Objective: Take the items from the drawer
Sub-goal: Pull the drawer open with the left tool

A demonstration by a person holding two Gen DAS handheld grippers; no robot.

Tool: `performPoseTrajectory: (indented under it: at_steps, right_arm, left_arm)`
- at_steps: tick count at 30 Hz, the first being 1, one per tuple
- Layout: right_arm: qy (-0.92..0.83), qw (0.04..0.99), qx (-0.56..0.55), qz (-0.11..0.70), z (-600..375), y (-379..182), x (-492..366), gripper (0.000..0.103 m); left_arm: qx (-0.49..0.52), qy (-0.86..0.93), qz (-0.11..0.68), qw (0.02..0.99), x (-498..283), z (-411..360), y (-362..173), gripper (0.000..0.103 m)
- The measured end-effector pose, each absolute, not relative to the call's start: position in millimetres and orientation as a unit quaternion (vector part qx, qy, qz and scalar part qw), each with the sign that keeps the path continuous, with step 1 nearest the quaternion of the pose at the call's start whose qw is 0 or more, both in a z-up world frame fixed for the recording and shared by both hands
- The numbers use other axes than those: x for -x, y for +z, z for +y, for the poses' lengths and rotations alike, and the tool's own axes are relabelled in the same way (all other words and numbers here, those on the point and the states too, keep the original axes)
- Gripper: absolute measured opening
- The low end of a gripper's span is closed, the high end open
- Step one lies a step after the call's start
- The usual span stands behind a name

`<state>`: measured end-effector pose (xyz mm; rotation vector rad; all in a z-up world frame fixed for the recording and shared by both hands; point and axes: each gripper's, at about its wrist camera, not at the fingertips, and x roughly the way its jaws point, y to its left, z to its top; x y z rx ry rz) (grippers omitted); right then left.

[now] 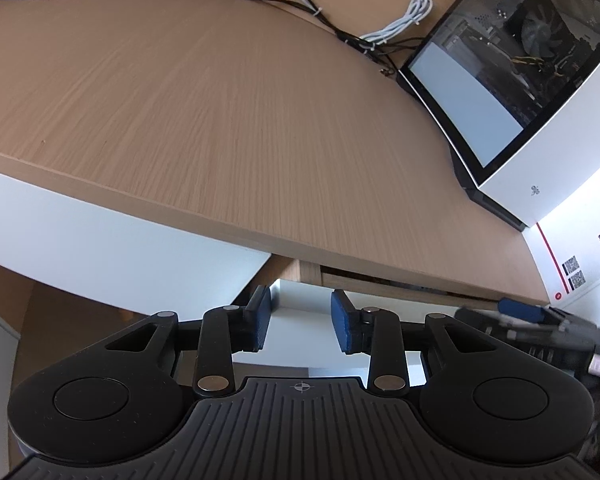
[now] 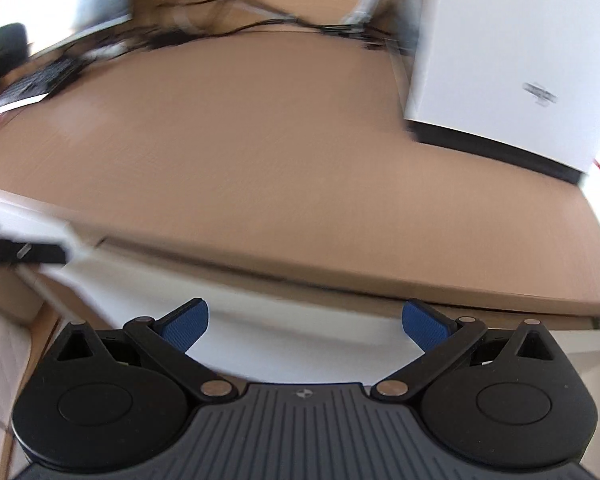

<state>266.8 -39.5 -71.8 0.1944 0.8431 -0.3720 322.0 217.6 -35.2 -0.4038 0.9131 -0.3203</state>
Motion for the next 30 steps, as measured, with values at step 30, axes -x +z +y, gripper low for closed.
performPoseTrajectory:
  at_steps: [30]
  right_arm:
    - [-0.252,0.850,-0.142,0.440,-92,-70,-247,0.103]
  left_arm:
    - [0.128,-0.135,0.470,0.863,-316,198,-26,0.036]
